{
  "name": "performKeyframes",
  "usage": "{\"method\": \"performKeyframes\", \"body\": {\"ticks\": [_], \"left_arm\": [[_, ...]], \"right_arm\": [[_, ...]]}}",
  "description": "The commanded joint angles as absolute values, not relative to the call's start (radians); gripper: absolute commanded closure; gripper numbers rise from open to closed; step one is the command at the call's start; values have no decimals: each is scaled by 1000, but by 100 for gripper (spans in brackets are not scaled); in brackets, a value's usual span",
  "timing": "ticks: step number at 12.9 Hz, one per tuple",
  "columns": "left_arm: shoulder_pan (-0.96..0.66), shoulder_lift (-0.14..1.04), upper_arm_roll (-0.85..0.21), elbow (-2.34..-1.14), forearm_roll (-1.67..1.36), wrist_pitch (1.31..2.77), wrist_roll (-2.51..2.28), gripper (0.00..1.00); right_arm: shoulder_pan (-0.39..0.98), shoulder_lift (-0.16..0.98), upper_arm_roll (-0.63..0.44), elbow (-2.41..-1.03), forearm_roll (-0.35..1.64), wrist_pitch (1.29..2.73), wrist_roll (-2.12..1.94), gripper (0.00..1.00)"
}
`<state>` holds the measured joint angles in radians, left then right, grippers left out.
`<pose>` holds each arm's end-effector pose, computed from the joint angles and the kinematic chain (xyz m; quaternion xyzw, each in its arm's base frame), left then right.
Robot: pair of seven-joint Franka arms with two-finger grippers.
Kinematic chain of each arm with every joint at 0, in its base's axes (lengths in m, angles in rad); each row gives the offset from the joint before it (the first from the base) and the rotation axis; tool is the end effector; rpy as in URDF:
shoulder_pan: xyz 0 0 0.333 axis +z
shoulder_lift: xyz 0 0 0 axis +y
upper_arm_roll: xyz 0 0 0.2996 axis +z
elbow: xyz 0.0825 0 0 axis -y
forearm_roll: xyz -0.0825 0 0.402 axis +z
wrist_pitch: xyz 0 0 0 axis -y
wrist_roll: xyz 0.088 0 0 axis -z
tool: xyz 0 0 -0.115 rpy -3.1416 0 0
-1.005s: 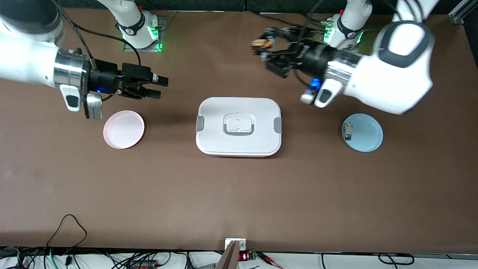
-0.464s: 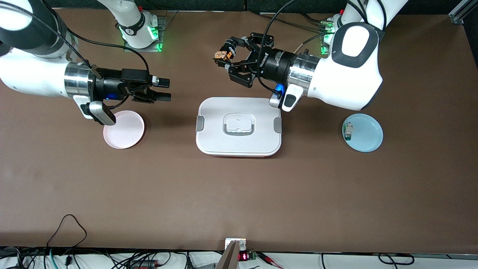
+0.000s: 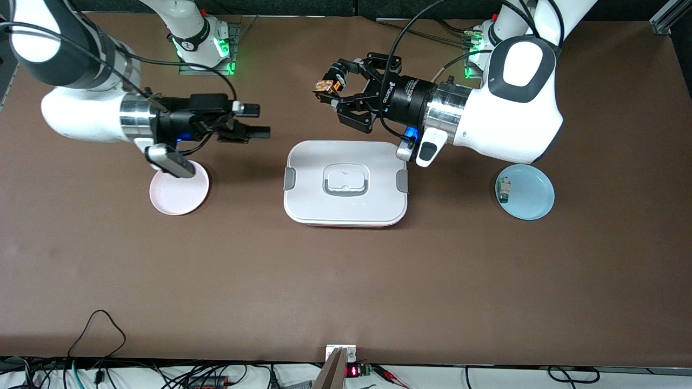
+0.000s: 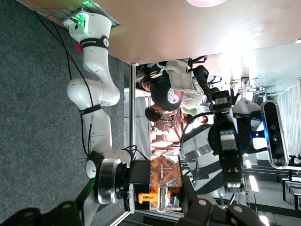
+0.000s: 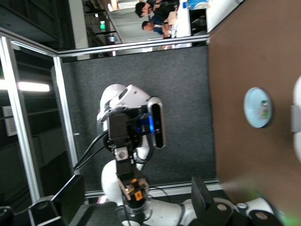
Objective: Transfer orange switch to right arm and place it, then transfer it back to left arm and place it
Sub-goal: 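Carry the switch over the box toward the approaching right gripper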
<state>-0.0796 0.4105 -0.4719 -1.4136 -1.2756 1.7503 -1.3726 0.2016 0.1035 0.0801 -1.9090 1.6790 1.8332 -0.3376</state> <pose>0.5756 -0.3923 0.5417 0.6321 0.4137 -0.5446 0.3643 0.5712 0.2550 0.4857 -0.7089 0.0424 0.0410 0.7029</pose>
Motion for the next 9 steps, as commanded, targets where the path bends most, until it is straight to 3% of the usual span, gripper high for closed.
{"method": "performKeyframes", "body": {"ticks": [1, 9], "left_arm": [[-80, 419, -474, -1391, -1299, 1752, -1397, 93], [-72, 419, -474, -1390, -1299, 1750, -1401, 93]], "right_arm": [[227, 78, 75, -1950, 1730, 1841, -359, 0], [308, 66, 75, -1988, 1913, 1858, -403, 0]]}}
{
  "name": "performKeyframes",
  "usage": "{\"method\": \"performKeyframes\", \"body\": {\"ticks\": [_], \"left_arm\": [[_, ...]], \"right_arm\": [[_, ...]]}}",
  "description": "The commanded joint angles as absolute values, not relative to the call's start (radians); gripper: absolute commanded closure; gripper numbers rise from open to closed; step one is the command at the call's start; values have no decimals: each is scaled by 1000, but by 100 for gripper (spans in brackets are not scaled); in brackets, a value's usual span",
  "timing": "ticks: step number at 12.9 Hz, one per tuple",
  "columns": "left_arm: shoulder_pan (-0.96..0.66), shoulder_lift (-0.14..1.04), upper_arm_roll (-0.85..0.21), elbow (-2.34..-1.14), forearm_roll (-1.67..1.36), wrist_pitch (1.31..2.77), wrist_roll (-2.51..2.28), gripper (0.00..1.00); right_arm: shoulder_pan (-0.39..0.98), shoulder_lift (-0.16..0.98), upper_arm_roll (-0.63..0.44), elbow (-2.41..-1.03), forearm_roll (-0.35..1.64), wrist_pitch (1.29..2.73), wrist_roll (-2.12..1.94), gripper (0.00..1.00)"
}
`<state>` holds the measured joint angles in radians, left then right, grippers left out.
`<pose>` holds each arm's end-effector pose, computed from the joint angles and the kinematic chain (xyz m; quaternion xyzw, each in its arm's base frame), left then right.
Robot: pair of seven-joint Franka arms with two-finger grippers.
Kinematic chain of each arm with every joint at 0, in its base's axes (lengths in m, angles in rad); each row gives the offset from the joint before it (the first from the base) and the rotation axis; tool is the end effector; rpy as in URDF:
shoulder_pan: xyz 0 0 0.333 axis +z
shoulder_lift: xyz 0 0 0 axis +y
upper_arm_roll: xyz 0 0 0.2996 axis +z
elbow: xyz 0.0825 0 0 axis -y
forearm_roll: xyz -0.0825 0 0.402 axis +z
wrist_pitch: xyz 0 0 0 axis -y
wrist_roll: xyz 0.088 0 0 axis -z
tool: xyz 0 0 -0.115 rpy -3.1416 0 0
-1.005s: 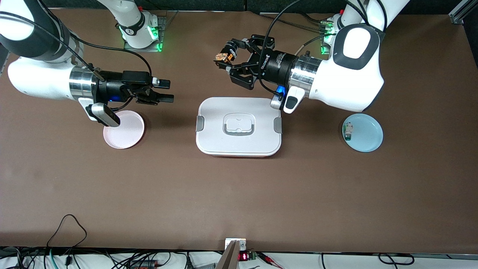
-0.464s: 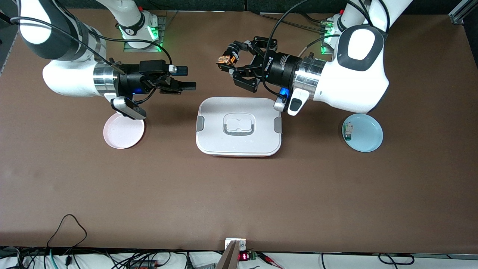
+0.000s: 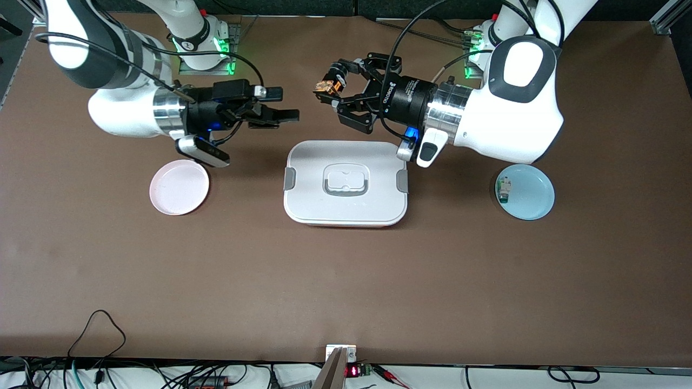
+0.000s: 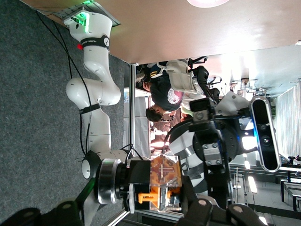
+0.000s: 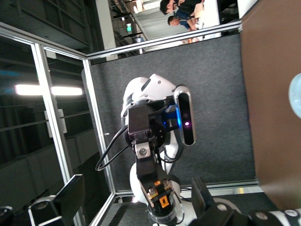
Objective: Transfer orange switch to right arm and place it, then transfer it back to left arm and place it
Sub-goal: 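Carry the switch over the box toward the approaching right gripper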
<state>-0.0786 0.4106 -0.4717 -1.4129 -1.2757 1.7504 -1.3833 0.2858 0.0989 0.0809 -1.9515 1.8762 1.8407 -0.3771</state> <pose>0.5762 -0.3916 0.5420 0.6297 0.4174 -0.5462 0.3619 0.5503 0.2991 0.4816 -0.6522 0.0622 0.0589 0.7532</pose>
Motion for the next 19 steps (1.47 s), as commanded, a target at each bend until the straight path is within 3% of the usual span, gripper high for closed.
{"method": "performKeyframes", "body": {"ticks": [1, 19], "left_arm": [[-71, 419, -474, -1390, -1299, 1750, -1401, 93], [-66, 419, -474, -1390, -1301, 1749, -1405, 96]], "right_arm": [[308, 66, 75, -2000, 1913, 1858, -410, 0], [414, 86, 75, -2008, 2054, 1942, -568, 0]]}}
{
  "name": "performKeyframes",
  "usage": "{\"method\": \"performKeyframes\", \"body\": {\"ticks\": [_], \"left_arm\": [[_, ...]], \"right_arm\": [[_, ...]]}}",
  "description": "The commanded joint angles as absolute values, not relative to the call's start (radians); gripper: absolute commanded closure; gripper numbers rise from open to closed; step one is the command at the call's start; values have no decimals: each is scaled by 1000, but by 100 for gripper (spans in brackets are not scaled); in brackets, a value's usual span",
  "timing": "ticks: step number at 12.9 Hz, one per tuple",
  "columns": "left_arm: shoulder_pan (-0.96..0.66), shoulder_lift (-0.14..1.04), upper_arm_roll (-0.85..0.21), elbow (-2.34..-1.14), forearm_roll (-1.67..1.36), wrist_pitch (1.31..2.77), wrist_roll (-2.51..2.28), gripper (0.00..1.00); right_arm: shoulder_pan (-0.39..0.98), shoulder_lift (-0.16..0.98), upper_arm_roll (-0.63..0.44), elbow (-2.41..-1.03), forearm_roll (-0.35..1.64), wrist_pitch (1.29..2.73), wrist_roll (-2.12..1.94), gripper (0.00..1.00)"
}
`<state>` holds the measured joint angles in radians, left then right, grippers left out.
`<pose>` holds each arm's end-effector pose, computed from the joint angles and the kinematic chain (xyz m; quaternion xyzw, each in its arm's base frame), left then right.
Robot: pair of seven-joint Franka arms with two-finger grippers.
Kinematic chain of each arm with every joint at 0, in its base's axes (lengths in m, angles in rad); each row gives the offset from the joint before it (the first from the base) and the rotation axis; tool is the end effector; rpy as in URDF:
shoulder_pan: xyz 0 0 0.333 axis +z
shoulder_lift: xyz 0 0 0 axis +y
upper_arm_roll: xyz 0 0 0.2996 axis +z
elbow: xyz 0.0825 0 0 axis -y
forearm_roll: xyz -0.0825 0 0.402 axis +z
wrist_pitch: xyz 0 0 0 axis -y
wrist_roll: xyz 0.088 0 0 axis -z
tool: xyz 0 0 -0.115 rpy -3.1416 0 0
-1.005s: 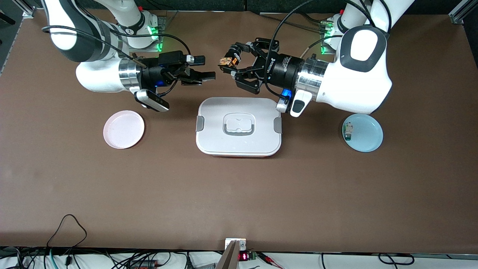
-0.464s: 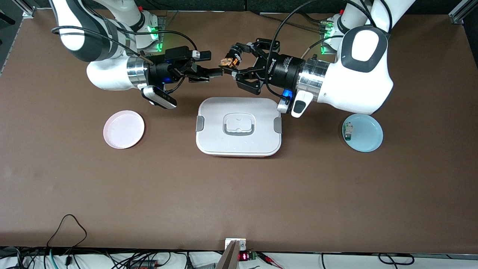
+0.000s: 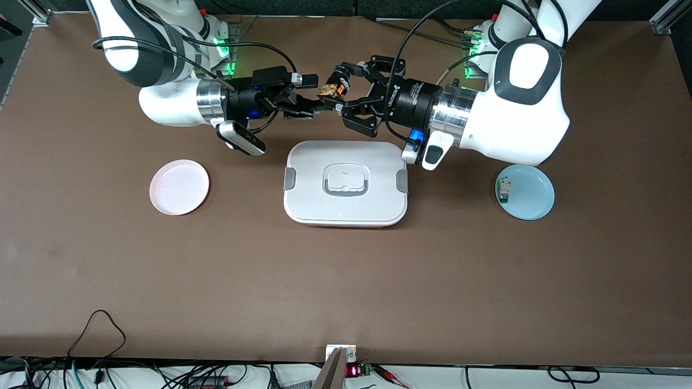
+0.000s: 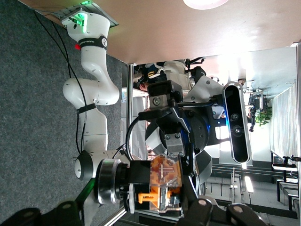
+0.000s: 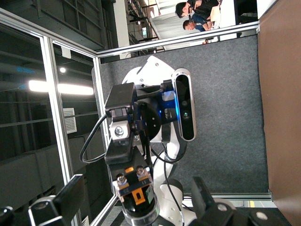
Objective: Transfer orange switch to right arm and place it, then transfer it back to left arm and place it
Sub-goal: 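Carry the switch over the box toward the approaching right gripper, then close the right gripper on the switch held by the left gripper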
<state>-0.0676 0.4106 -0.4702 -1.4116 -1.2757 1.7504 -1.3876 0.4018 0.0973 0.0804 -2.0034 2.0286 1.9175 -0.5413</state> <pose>0.5811 -0.3845 0.5424 0.6264 0.4225 -0.5443 0.3644 0.5194 0.3497 0.4602 -0.6323 0.0579 0.0267 0.7721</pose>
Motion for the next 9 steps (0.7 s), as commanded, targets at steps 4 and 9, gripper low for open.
{"method": "performKeyframes", "body": {"ticks": [4, 9], "left_arm": [[-66, 419, -474, -1390, -1301, 1749, -1405, 94], [-66, 419, -474, -1390, -1301, 1749, -1405, 94]], "right_arm": [[423, 84, 75, -2000, 2083, 1947, -568, 1], [426, 83, 77, -1996, 2095, 1976, -774, 3]]}}
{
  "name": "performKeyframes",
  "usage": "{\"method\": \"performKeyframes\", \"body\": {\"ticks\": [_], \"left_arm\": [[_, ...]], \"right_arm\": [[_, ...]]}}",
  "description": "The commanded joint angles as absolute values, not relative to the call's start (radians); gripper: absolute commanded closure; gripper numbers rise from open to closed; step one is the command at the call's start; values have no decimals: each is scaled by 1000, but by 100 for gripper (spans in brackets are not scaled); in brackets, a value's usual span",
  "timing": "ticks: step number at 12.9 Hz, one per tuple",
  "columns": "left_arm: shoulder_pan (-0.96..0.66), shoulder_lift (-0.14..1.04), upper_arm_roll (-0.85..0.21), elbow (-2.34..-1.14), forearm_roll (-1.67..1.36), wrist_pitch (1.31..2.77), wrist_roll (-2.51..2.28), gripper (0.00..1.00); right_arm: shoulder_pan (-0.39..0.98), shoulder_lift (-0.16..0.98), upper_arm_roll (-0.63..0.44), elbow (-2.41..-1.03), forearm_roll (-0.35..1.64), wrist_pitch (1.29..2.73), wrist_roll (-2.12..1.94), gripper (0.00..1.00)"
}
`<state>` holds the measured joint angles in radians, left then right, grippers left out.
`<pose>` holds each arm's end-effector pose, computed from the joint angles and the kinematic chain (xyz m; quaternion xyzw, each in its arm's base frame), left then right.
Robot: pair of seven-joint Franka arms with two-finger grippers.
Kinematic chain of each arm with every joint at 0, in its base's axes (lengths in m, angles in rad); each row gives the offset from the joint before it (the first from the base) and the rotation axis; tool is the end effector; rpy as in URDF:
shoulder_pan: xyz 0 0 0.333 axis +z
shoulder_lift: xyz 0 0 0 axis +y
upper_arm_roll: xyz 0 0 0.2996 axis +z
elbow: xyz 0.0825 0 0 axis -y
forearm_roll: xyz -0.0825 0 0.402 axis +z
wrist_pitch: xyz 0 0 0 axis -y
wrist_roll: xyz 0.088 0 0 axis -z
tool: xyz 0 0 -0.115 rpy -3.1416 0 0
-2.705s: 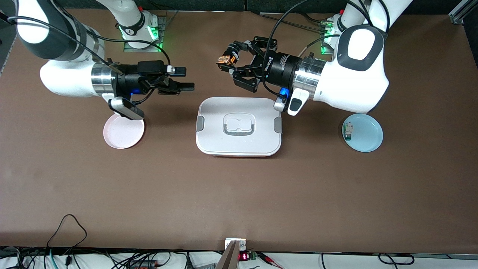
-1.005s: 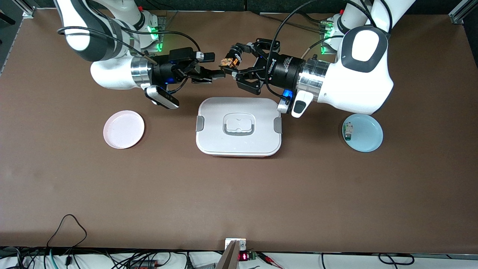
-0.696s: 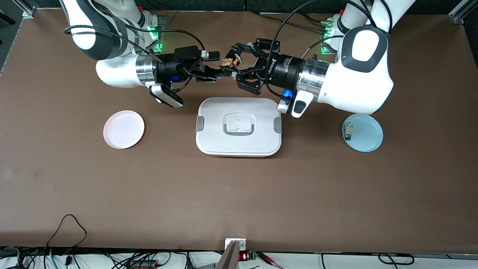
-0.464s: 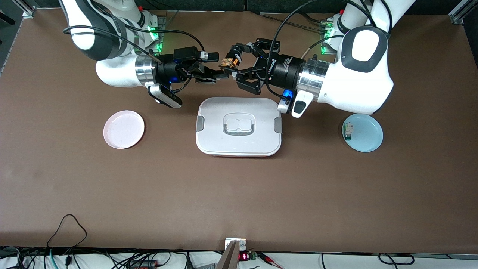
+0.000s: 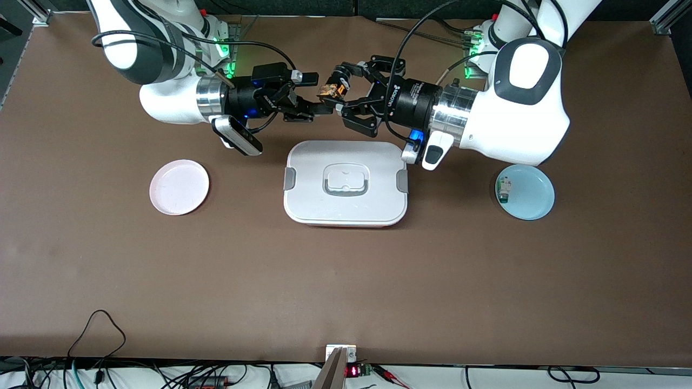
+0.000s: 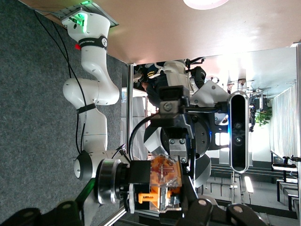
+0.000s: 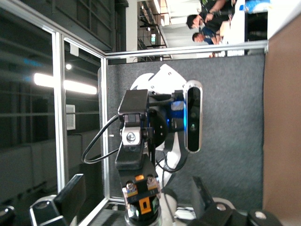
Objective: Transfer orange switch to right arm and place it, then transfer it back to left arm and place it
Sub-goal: 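Close the right gripper on the switch held by the left gripper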
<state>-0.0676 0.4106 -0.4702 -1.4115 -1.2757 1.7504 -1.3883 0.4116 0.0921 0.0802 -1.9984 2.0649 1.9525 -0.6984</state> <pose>0.5811 -0.3845 0.5425 0.6263 0.4227 -0.5444 0.3643 0.5208 0.3515 0.4650 -0.6307 0.0245 -0.0436 0.7744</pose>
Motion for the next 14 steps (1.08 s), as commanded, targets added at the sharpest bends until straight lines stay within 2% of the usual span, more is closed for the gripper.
{"method": "performKeyframes", "body": {"ticks": [1, 4, 14], "left_arm": [[-66, 419, -474, -1390, -1301, 1749, -1405, 94], [-64, 419, -474, -1390, -1301, 1749, -1405, 94], [-66, 419, -474, -1390, -1301, 1749, -1405, 94]], "right_arm": [[426, 83, 77, -1996, 2101, 1977, -796, 3], [426, 84, 109, -1999, 2184, 1979, -824, 3], [426, 80, 124, -2022, 2183, 1983, -825, 9]]}}
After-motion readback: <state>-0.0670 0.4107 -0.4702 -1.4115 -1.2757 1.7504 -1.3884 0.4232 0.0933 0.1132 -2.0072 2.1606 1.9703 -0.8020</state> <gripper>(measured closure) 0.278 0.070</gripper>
